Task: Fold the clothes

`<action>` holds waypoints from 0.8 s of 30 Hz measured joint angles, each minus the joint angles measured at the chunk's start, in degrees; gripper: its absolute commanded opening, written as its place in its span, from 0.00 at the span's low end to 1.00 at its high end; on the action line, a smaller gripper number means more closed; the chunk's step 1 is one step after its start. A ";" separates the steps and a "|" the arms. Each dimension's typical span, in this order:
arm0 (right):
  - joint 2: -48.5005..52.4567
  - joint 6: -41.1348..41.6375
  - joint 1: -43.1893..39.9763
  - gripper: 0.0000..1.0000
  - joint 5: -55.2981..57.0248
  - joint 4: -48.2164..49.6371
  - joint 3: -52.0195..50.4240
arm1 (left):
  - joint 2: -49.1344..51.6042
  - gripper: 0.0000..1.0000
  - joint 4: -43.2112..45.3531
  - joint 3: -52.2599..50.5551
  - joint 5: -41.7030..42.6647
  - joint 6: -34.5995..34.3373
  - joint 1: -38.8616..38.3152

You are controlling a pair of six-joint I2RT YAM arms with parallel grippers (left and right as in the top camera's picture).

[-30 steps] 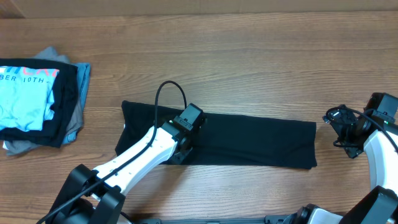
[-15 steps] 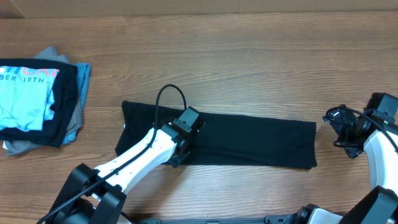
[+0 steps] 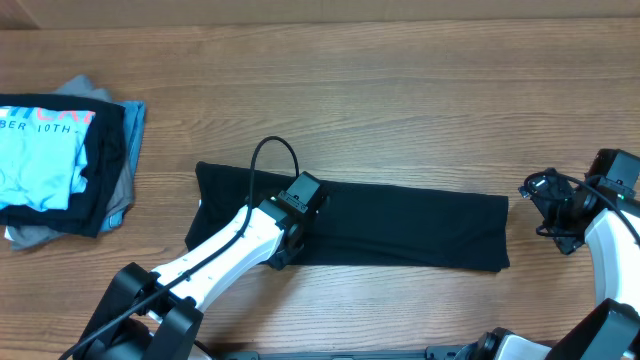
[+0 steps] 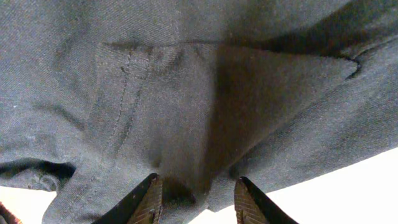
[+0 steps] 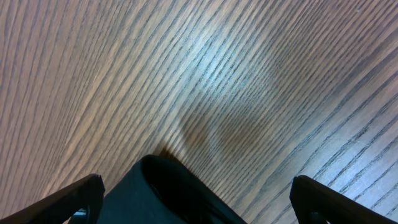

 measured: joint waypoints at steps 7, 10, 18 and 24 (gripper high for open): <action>0.00 0.02 0.00 1.00 -0.02 0.00 0.00 | 0.00 0.34 0.00 0.00 0.00 0.26 0.00; 0.00 0.02 -0.02 1.00 0.00 0.00 0.00 | 0.00 0.32 0.00 -0.02 0.00 0.42 0.00; 0.00 0.00 0.00 1.00 -0.02 -0.02 0.00 | 0.00 0.29 1.81 -1.18 -0.02 0.96 0.00; 0.00 0.02 0.00 1.00 -0.02 -0.02 0.00 | 0.00 0.04 3.50 -2.95 -0.79 1.77 0.00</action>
